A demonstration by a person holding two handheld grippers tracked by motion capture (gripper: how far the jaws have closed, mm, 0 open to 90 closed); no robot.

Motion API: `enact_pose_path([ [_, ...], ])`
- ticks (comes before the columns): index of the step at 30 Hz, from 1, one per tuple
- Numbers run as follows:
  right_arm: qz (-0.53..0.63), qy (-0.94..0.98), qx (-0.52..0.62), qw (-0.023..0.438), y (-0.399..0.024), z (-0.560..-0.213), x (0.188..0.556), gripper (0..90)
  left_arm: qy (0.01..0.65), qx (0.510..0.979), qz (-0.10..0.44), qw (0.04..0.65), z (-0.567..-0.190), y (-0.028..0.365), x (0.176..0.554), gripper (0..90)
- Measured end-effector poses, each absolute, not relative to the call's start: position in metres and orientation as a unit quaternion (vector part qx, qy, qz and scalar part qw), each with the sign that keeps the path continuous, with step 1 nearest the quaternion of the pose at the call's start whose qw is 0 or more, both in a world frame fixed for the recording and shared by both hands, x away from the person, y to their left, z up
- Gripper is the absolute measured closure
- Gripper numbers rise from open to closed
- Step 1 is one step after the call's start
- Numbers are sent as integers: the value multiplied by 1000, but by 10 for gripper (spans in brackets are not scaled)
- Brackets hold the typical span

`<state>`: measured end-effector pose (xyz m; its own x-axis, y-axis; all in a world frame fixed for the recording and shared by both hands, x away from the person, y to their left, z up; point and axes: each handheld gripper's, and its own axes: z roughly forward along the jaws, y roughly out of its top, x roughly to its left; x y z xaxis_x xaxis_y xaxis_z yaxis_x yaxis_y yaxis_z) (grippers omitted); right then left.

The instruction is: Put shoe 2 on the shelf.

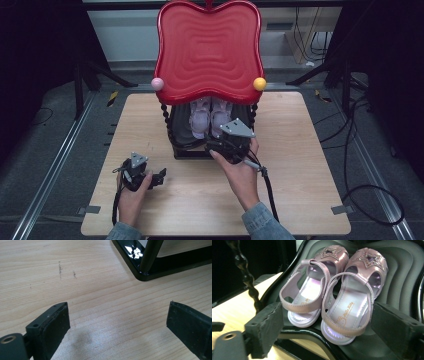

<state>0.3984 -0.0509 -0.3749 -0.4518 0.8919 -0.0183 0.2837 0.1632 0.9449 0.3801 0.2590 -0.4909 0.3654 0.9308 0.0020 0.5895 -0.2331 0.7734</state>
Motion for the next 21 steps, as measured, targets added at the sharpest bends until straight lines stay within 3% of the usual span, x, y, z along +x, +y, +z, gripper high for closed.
enact_pose_path([
  [10, 484, 717, 405, 294, -76, -381, 372, 69, 509, 748, 240, 350, -492, 260, 380, 38],
  [21, 441, 729, 440, 283, -132, -416, 359, 70, 513, 752, 239, 339, -497, 263, 383, 38],
])
